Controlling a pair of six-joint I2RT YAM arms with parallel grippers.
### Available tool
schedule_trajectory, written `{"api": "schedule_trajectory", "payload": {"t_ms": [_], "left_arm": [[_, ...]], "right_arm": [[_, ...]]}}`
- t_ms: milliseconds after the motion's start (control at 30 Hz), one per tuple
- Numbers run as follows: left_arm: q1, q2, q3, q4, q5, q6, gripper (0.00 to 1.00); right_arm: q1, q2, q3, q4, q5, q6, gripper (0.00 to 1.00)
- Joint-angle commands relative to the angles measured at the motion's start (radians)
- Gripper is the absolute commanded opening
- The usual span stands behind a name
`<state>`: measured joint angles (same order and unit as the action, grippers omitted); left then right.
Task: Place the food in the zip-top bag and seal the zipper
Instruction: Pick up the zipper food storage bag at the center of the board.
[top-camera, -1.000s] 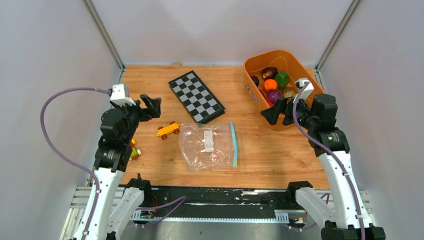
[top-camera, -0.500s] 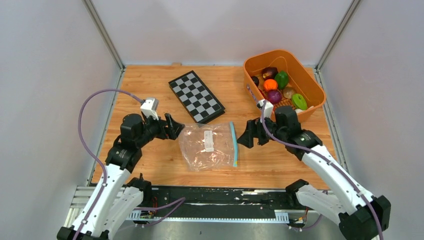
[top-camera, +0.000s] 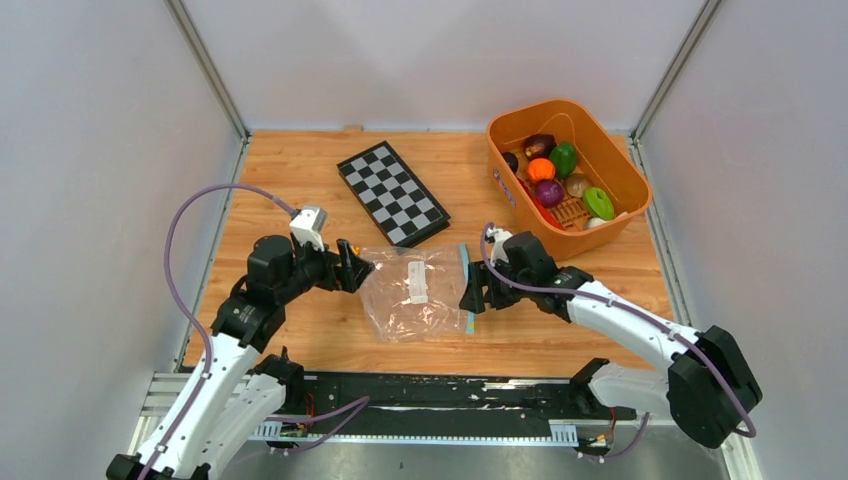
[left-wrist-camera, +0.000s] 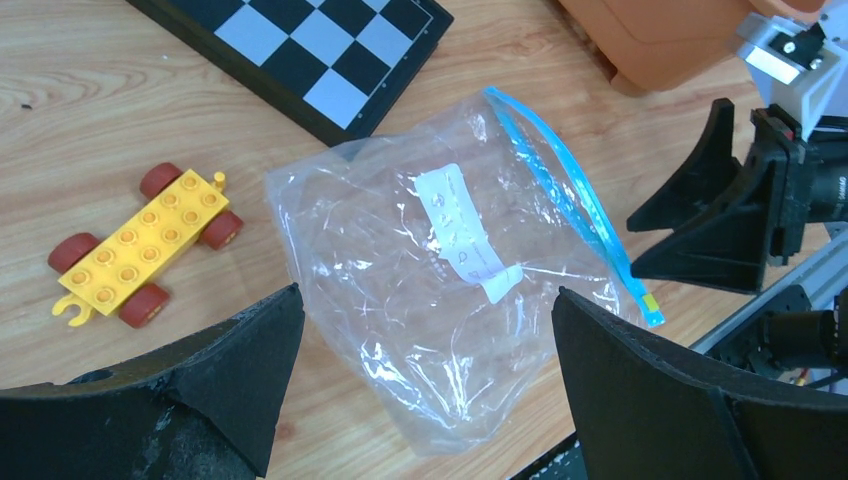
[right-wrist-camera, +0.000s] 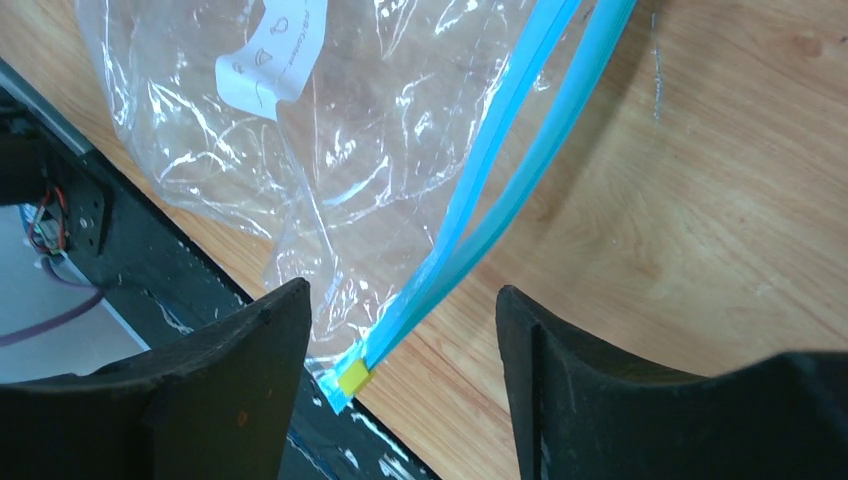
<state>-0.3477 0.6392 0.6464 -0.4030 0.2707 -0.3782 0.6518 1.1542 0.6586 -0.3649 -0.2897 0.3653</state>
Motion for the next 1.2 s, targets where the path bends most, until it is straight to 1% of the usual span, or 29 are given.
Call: {"api": "schedule_trajectory", "payload": {"t_ms": [0,200,333,433,500,567,600,667,733,767,833,867,1000,1167], "left_arm": [[-0.005,-0.023,-0.014,-0.014,0.039,-0.009,1.0],[-0.005,-0.021,-0.035,-0.016,0.064,-0.015,1.0],[-0.005,-0.012,-0.048,0.0,0.083,-0.021,1.0],[-0.005,-0.004,-0.044,-0.005,0.093,-0.016,1.0],[-0.005,-0.003,-0.043,-0.008,0.098,-0.014,1.0],[-0.005,-0.006,-0.042,-0.008,0.101,-0.016,0.99],[-0.005,-0.006,-0.043,-0.01,0.106,-0.017,0.98],[-0.006,-0.007,-0.043,-0.006,0.129,-0.023,0.97],[-0.013,-0.004,-0.044,-0.003,0.141,-0.029,0.95],[-0.021,-0.001,-0.043,-0.002,0.138,-0.033,0.94],[-0.061,0.006,-0.037,-0.001,0.103,-0.042,0.93],[-0.103,0.011,-0.034,0.004,0.076,-0.048,0.93],[-0.235,0.046,-0.015,0.009,-0.067,-0.071,0.93],[-0.32,0.073,0.018,0.006,-0.181,-0.113,0.92]], "right_arm": [[0.008,0.014,-0.042,0.203,0.027,0.118,0.66],[0.008,0.061,-0.06,0.277,0.015,0.14,0.58],[0.009,0.091,-0.063,0.293,0.02,0.155,0.5],[0.008,0.095,-0.079,0.335,-0.002,0.166,0.42],[0.008,0.101,-0.081,0.349,-0.015,0.166,0.29],[0.009,0.102,-0.09,0.356,-0.028,0.175,0.19],[0.008,0.097,-0.095,0.385,-0.035,0.181,0.14],[0.009,0.081,-0.11,0.412,-0.046,0.19,0.12],[0.009,0.06,-0.12,0.435,-0.055,0.192,0.03],[0.008,0.045,-0.124,0.444,-0.062,0.192,0.0],[0.009,0.014,-0.135,0.478,-0.089,0.179,0.0],[0.011,-0.002,-0.14,0.495,-0.101,0.174,0.0],[0.023,-0.039,-0.121,0.485,-0.116,0.132,0.0],[0.069,-0.064,-0.104,0.451,-0.126,0.073,0.0]]}}
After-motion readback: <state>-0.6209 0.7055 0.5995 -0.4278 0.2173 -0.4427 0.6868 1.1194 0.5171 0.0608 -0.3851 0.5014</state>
